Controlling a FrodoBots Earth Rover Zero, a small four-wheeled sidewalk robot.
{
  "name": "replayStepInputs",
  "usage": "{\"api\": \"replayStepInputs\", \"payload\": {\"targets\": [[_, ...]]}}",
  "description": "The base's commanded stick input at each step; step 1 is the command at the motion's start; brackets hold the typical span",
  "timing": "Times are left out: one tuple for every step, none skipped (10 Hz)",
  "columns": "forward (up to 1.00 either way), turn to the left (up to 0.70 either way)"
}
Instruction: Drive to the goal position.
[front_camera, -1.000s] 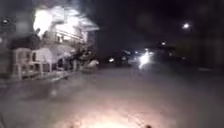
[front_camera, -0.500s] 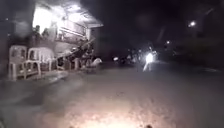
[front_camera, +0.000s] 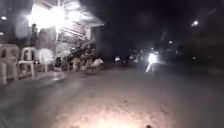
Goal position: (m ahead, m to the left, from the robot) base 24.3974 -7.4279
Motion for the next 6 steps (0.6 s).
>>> {"api": "replayStepInputs", "payload": {"targets": [[0.7, 0.0], [0.7, 0.0], [0.7, 0.0], [0.7, 0.0], [0.7, 0.0], [0.7, 0.0]]}}
